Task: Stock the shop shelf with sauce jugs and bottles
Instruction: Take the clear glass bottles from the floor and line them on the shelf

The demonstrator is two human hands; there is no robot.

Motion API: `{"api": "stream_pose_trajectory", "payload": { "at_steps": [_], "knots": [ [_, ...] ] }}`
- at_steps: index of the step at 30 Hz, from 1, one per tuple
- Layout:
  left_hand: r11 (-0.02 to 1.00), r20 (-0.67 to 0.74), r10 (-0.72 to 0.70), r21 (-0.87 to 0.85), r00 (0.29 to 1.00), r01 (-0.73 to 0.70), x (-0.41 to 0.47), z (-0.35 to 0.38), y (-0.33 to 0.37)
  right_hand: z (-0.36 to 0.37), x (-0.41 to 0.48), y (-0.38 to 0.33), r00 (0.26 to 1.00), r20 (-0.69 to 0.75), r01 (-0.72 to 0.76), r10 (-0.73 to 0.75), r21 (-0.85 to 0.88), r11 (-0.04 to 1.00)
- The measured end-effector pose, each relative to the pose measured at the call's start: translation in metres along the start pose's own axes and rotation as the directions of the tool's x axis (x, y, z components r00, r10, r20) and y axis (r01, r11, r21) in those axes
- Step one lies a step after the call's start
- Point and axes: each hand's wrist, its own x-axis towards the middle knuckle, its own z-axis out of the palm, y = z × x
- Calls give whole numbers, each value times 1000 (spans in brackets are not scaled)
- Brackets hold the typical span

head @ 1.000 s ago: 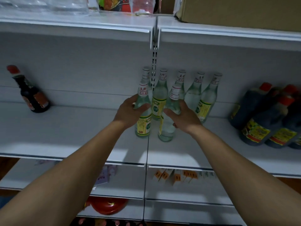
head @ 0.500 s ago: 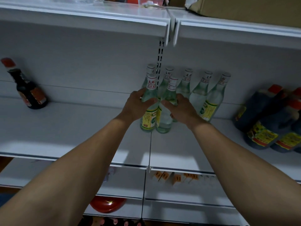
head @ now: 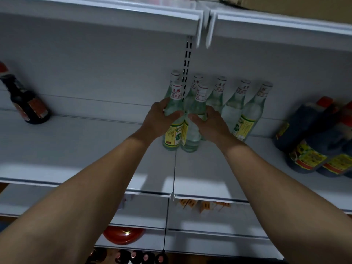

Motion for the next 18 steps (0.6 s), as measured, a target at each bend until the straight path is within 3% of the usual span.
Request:
{"api": "stream_pose_trajectory", "payload": {
  "at_steps": [4,9,13,18],
  "knots": [
    [997,-84,-44,-66,996,38,-5,5,-6,2,-1,2,1000,-31,-2,3,36,999],
    [999,-131,-50,-1,990,50,-8,6,-5,4,-1,0,996,-87,-26,28,23,999],
    [993,-57,-55,102,997,61,-19,1,-13,5,-5,-2,990,-125,-62,69,58,996],
    [947,41,-238,233,970,223,-37,-2,-25,-1,-26,-6,992,-99,-87,79,-74,994]
  ]
}}
